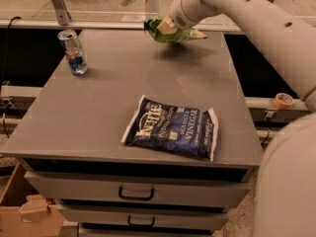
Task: Move green rice chip bag near blue chip bag
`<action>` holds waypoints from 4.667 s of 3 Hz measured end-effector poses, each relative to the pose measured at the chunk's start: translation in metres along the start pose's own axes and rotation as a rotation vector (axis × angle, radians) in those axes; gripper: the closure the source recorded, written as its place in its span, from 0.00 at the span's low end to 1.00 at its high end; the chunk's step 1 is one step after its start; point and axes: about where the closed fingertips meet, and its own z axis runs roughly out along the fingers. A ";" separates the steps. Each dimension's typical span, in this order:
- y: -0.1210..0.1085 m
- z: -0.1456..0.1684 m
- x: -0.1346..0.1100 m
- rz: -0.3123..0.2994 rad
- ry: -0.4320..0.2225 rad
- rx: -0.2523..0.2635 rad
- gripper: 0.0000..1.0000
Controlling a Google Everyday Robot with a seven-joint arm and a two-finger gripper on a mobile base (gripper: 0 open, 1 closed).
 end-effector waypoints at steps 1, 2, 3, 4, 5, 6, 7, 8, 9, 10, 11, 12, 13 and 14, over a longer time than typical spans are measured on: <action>0.001 -0.002 -0.005 -0.045 -0.005 0.000 1.00; 0.003 -0.003 -0.003 -0.039 -0.004 -0.009 1.00; 0.023 -0.022 0.007 -0.042 0.004 -0.077 1.00; 0.044 -0.060 0.021 -0.019 0.033 -0.105 1.00; 0.070 -0.097 0.046 0.031 0.107 -0.127 1.00; 0.107 -0.120 0.064 0.106 0.175 -0.182 0.82; 0.130 -0.125 0.077 0.145 0.215 -0.217 0.59; 0.141 -0.125 0.087 0.173 0.238 -0.234 0.35; 0.146 -0.124 0.092 0.188 0.247 -0.251 0.13; 0.149 -0.125 0.095 0.200 0.254 -0.260 0.00; 0.141 -0.129 0.094 0.236 0.232 -0.247 0.00; 0.095 -0.139 0.097 0.310 0.124 -0.189 0.00; 0.023 -0.162 0.096 0.344 -0.027 -0.086 0.00; -0.056 -0.209 0.080 0.275 -0.150 0.076 0.00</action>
Offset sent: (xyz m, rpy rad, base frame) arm -0.0043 0.0021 0.0012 -0.0174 -0.0072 0.0363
